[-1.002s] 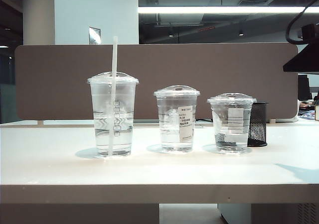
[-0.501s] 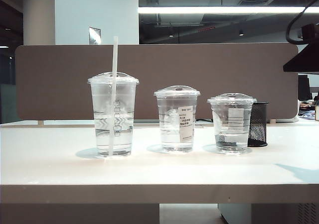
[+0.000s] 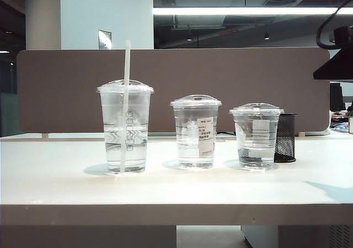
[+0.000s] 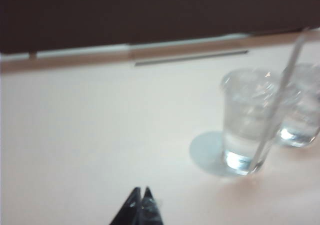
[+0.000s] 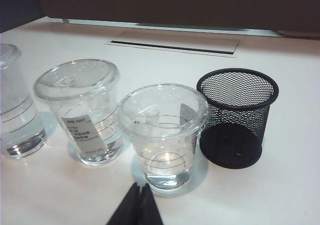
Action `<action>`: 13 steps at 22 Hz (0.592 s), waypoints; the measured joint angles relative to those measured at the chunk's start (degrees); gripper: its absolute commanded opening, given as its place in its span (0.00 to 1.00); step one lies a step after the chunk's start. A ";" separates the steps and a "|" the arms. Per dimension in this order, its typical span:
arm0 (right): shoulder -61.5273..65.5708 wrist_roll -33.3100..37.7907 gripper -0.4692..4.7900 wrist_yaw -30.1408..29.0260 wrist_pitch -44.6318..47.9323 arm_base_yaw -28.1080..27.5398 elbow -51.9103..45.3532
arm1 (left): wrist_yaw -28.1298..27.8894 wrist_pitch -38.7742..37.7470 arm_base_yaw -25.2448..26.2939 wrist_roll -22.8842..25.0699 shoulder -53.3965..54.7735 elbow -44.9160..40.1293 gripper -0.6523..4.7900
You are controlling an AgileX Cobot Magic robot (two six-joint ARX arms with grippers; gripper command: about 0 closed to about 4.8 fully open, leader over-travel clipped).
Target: Pick up the straw and insert it into the large coffee cup.
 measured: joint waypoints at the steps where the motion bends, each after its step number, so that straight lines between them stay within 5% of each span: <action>1: 0.00 0.00 0.09 0.00 0.02 -0.02 0.00 | 0.02 0.37 0.61 -0.02 -0.37 -1.49 0.12; 8: 0.00 0.00 0.09 0.00 0.02 -0.02 0.00 | 0.02 5.90 2.62 -5.81 -5.09 -14.58 0.12; 13: 0.02 0.00 0.09 0.00 -0.42 -0.02 0.00 | -0.81 10.36 2.62 -5.62 -5.16 -17.44 0.12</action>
